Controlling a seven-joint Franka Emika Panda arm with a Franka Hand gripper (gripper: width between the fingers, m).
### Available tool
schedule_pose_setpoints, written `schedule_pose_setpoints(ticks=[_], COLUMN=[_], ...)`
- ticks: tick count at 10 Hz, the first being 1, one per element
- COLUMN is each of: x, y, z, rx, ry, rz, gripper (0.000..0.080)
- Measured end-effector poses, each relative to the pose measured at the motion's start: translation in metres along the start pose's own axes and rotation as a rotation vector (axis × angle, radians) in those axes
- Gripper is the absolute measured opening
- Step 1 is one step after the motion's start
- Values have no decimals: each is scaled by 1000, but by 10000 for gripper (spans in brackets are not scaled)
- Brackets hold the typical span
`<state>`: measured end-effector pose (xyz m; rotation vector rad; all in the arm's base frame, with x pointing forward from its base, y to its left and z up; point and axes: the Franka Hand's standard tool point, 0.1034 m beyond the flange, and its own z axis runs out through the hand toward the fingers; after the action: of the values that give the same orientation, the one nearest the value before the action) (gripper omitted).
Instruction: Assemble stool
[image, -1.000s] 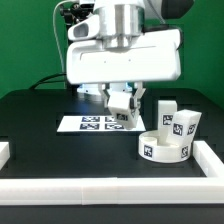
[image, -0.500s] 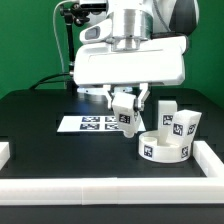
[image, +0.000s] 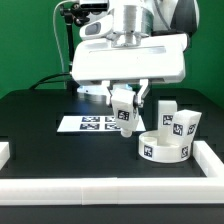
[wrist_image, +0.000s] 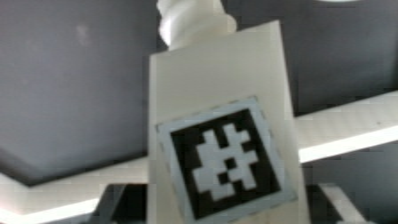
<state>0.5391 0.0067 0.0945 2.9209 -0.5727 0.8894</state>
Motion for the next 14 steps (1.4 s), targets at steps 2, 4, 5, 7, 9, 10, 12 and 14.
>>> schedule_pose_setpoints(ticks=[2,4,5,7,9,10,12,14], x=[-14,-19,-19,-20,-17,-13,-16,-16], y=[-6,-15,-16,-15,-22,-28,-37,-36], z=[1,-5,-7,-5,-11,-17,-19,-18], rx=[-9,2,3,-1,14,26,37,36], ry=[-13,-69,-68,-70,-61,-53,-50,-52], rz=[10,25,39,33,29,28,14,14], gripper=[327,327,327,327,327,327,327,327])
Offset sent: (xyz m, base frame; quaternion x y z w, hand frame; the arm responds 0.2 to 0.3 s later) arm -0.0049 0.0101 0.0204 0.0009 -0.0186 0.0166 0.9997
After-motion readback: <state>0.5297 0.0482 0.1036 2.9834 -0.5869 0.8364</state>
